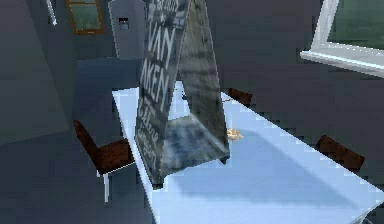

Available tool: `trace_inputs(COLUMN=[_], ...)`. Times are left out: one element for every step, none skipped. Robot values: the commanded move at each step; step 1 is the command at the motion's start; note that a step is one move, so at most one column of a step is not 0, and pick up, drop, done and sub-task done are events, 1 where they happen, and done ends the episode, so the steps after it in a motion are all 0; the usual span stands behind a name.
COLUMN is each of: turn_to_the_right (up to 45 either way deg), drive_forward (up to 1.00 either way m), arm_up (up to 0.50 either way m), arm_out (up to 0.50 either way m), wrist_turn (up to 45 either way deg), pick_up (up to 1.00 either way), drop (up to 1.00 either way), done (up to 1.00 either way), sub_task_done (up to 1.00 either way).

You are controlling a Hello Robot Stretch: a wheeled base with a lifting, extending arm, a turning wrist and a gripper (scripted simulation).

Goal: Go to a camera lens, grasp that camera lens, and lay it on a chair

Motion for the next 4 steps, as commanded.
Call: trace_inputs(turn_to_the_right=[0.0,0.0,0.0,0.0], drive_forward=[0.0,0.0,0.0,0.0], arm_up=[-0.32,0.0,0.1,0.0], arm_out=[0.0,0.0,0.0,-0.08], wrist_turn=[0.0,0.0,0.0,0.0], pick_up=[0.0,0.0,0.0,0.0], drop=[0.0,1.0,0.0,0.0], done=[0.0,0.0,0.0,0.0], sub_task_done=[0.0,0.0,0.0,0.0])
